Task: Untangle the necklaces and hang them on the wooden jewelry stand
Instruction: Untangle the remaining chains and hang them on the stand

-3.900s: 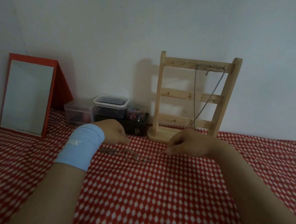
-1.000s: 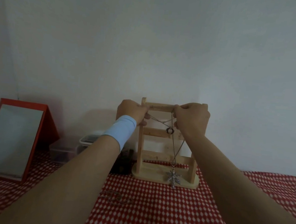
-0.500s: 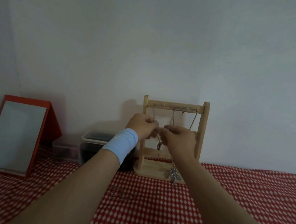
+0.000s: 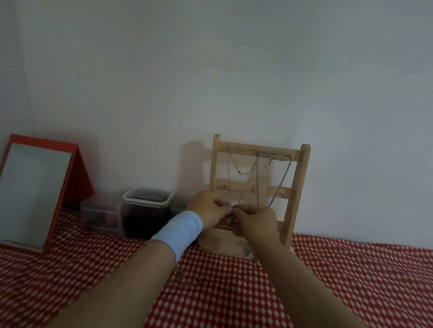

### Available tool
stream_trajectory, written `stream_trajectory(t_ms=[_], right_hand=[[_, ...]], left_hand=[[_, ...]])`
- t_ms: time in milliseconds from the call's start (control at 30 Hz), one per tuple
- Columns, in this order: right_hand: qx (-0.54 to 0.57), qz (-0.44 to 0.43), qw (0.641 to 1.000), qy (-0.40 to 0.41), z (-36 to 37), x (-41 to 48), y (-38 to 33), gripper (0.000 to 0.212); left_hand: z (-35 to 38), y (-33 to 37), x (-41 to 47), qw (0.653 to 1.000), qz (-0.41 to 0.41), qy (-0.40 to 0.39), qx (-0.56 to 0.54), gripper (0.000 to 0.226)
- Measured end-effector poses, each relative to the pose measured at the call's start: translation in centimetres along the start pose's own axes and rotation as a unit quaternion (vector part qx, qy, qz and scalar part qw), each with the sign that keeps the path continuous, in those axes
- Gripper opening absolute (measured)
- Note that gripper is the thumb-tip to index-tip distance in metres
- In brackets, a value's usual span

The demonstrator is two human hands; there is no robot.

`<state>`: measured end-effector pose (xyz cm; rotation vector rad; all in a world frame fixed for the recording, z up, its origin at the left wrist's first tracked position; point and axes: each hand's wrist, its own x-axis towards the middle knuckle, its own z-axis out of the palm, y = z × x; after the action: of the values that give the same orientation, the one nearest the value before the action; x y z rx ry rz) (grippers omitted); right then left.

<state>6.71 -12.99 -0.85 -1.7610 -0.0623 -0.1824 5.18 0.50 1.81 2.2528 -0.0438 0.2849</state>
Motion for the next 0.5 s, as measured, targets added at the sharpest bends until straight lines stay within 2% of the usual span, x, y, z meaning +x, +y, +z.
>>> stream_trajectory(t_ms=[167,233,367,433,500], right_hand=[[-0.085,-0.028,0.995,-0.042,0.0,0.2,0.0,0.015],[-0.156,-0.031,0.985,-0.067,-0.4,0.2,-0.4,0.018],[-0.371,-0.031,0.923,-0.097,-0.5,-0.5,-0.9,0.033],[-0.367,-0.050,0.916,-0.154,0.2,-1.7,-1.1,0.025],[-0.347,-0.084,0.898,-0.257,1.2,-3.3,-1.2,0.018]], left_hand=[[0.1,-0.8,-0.4,0.999,-0.022,-0.030,-0.021,0.012],[-0.3,-1.3,-0.7,0.998,-0.021,-0.057,0.008,0.022],[-1.8,-3.1,-2.2,0.995,-0.032,-0.069,0.057,0.029],[-2.5,-4.2,-3.4,0.991,-0.037,-0.092,0.087,0.026],[-2.9,-5.6,-4.8,0.981,-0.040,-0.128,0.143,0.026]])
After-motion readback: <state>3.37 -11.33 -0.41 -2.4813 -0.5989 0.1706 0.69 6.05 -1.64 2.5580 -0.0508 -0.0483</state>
